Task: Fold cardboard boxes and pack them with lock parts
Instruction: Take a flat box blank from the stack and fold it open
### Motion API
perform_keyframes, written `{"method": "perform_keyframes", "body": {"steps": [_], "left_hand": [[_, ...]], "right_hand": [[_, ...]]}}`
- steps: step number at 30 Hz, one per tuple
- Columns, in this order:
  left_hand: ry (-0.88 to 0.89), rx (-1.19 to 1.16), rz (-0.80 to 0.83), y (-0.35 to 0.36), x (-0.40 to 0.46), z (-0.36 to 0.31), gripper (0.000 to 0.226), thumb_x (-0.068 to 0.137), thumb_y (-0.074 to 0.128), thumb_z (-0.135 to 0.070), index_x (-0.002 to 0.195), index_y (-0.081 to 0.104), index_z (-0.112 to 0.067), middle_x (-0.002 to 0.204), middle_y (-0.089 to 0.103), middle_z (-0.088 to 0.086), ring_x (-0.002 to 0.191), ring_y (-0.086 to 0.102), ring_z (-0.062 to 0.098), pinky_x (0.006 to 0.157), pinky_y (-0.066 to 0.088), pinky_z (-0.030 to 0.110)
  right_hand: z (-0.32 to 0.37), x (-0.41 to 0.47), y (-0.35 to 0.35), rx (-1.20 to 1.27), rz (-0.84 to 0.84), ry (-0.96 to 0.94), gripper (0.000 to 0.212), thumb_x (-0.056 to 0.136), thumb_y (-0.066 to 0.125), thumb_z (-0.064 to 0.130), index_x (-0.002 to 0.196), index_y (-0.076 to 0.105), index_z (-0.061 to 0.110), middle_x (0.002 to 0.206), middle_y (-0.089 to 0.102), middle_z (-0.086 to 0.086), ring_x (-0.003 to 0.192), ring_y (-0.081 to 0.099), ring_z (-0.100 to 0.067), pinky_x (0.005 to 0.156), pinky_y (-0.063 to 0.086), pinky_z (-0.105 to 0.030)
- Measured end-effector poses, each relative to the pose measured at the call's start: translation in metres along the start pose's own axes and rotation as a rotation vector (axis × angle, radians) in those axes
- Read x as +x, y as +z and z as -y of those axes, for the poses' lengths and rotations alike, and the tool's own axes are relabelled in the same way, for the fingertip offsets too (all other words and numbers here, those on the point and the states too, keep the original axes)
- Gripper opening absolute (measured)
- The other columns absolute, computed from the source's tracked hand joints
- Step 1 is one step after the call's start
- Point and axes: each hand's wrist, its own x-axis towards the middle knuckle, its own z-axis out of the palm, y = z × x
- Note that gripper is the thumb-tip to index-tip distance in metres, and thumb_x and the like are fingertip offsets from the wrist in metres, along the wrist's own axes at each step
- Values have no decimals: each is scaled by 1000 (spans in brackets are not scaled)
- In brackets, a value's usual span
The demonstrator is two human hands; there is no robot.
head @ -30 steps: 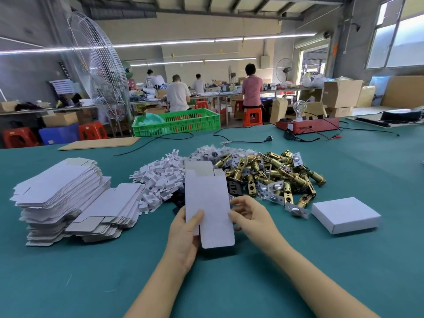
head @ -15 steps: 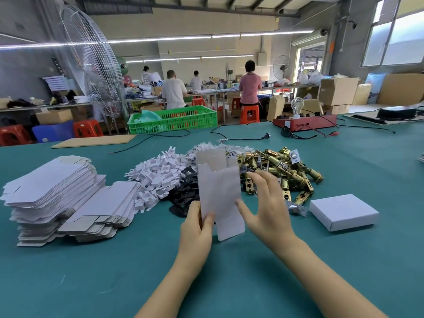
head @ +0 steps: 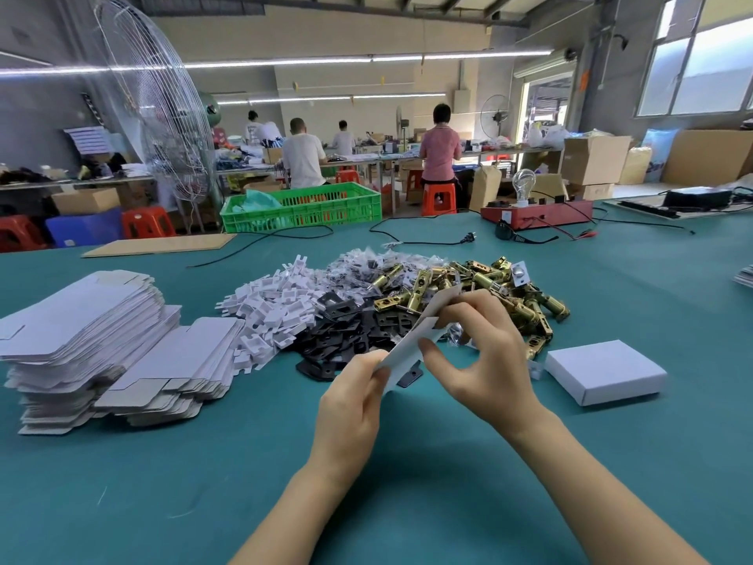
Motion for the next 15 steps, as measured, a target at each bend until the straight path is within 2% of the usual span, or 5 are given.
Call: {"method": "perform_keyframes", "body": {"steps": [4,7,9,13,15], "left_hand": [[13,23,-27,0,0,0,21,96,49,-15,109,55,-31,92,62,-12,81,57,4,73,44,13],[14,55,-85,-3,1,3,20,97,48,-16,110,55,-30,94,63,-8,84,57,10,75,43,17],[28,79,-108,-5,3,5,19,98,49,-17,110,55,-30,95,62,-9,85,56,9,75,43,17],[38,68,-124,-6,5,6,20,99,42,-26,114,55,-28,99,62,-10,89,58,11,78,43,16],[56,82,-124,-7,6,5,21,99,42,-25,115,55,-28,100,62,-11,89,58,11,80,43,15]], "right_hand": [[7,5,-4,-29,120,-11,17,71,71,21,80,64,9,80,60,7,78,51,-12,62,40,-22],[10,10,-13,-86,236,-36,23,71,61,32,86,68,16,77,63,11,74,56,-11,58,47,-29],[10,11,-16,-110,302,-18,26,70,61,31,91,69,18,76,65,10,66,56,-5,55,46,-32],[11,10,-15,11,437,-16,36,73,69,17,109,65,19,76,58,26,65,47,23,57,34,-5],[11,11,-15,89,506,21,30,77,71,10,102,63,22,72,55,33,64,49,23,57,35,-1]]}}
